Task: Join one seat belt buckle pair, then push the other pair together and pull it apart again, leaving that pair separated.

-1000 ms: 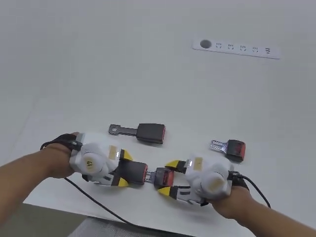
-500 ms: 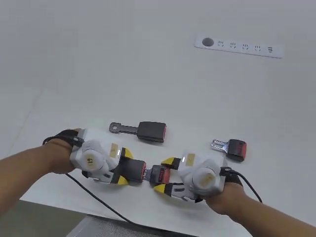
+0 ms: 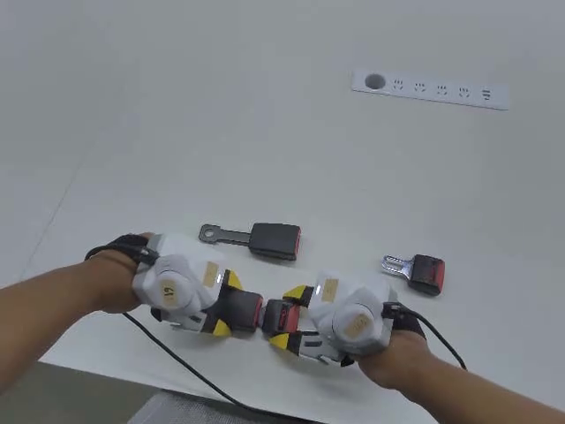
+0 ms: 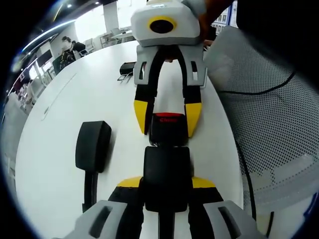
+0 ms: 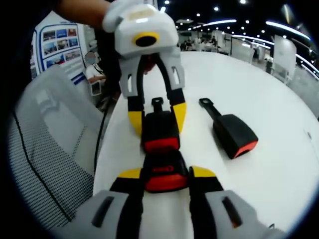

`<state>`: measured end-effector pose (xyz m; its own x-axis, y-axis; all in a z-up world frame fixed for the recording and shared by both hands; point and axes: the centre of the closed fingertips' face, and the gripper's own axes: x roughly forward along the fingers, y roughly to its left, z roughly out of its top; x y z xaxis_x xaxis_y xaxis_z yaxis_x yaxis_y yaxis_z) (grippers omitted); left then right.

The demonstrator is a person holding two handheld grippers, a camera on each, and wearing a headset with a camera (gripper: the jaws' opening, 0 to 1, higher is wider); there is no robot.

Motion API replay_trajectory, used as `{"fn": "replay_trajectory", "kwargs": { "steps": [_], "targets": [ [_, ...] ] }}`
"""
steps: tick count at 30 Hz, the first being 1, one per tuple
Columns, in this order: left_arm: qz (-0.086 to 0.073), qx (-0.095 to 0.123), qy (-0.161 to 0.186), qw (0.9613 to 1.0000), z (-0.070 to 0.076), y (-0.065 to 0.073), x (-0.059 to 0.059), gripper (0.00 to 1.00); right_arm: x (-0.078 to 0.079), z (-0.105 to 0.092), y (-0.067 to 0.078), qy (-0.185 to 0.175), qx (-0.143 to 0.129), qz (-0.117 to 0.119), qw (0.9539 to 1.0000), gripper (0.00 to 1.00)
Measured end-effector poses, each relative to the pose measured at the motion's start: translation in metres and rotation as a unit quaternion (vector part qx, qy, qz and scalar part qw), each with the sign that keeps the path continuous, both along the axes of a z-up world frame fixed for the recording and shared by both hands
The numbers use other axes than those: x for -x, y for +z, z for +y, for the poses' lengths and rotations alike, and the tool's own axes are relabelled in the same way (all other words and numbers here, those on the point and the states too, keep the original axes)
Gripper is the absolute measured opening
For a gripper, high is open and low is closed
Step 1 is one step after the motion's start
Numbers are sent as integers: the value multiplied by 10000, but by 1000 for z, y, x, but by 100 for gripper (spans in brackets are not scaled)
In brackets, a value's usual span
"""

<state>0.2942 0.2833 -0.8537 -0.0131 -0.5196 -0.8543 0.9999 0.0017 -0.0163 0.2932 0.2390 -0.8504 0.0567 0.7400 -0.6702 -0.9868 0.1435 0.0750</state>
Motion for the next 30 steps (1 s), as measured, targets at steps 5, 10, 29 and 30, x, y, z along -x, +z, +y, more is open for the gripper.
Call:
{"fn": "replay_trajectory", "kwargs": {
  "steps": [5,10,29,30],
  "targets": [
    [22,85,51,9999,1,0,-1,35,1,-2,0,-4,-59,1,10000,35],
    [46,270,155,9995,2,0,-3,35,3,-2,0,28,-116,-103,9999,34],
    [130,723,475,9962,4,2,-3,35,1,-3,1,-73,-471,-272,9985,34],
    [143,744,505,9959,4,2,-3,35,1,-3,1,-118,-509,-238,9983,34]
  ]
}}
